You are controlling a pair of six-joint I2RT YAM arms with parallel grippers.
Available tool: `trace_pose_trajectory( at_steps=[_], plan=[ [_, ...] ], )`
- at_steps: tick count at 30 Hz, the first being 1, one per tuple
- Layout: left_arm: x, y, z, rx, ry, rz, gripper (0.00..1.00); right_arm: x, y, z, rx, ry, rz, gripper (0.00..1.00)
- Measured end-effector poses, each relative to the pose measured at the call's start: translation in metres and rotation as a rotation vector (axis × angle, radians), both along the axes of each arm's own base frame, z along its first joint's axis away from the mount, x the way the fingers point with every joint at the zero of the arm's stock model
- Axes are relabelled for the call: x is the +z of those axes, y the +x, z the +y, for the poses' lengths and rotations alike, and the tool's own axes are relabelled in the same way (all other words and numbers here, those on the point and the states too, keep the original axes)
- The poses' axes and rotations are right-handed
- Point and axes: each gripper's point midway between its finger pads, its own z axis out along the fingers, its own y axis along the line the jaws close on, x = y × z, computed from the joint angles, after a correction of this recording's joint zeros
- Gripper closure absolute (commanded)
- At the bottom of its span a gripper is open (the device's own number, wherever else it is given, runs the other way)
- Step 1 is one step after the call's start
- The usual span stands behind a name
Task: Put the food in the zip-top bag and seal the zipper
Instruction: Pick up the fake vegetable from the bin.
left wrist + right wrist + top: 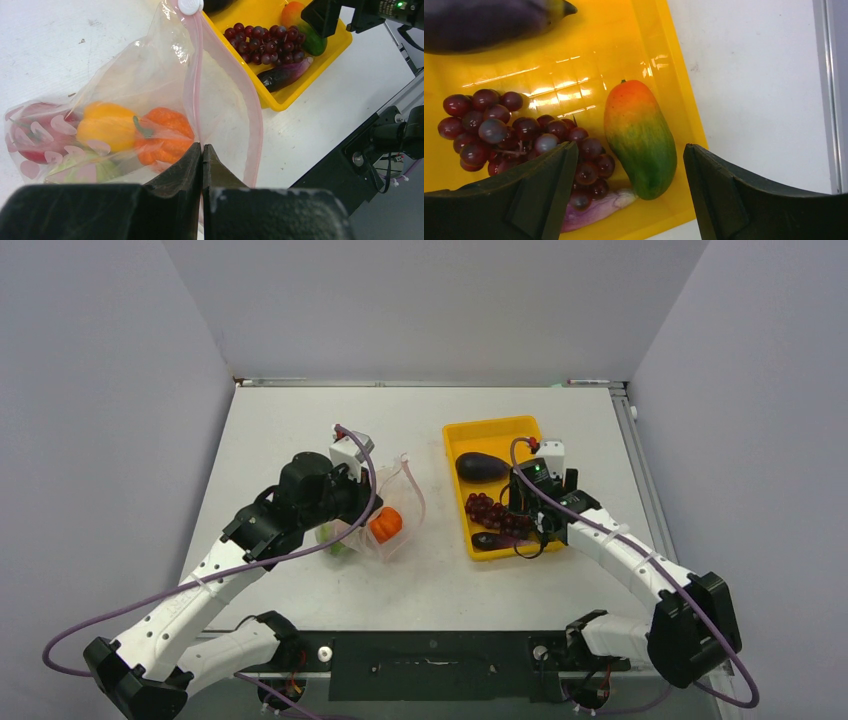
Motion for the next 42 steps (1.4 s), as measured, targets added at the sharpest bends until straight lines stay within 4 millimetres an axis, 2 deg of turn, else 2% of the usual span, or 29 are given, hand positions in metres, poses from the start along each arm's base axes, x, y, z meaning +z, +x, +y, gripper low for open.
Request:
trace_pose_trajectory(
  at_steps=[5,11,26,32,34,40,42],
  plan=[
    [0.000,0.000,0.000,0.000,0.004,-0.001,1.00,-0.020,0.011,-0.002,-0.022,0.001,0.034,0.24],
    [-0.001,-0.002,-0.001,0.000,0.010,0.001,1.00,-0.038,0.014,-0.009,-0.049,-0.011,0.071,0.25],
    [-0.002,-0.001,-0.001,0.000,0.013,0.001,1.00,-0.058,0.022,-0.013,-0.092,-0.021,0.087,0.26],
    [-0.002,-0.002,-0.001,0.000,0.014,0.000,1.00,-0.064,0.024,-0.016,-0.114,-0.032,0.081,0.32],
    [-0.002,-0.002,-0.001,-0.001,0.015,-0.001,1.00,-0.065,0.025,-0.016,-0.122,-0.033,0.081,0.38],
    [-0.002,-0.002,-0.001,-0.004,0.019,-0.005,1.00,-0.065,0.025,-0.017,-0.124,-0.037,0.079,0.75],
    [-0.002,-0.002,-0.001,-0.004,0.019,-0.005,1.00,-0.065,0.025,-0.018,-0.129,-0.036,0.077,0.82]
  ],
)
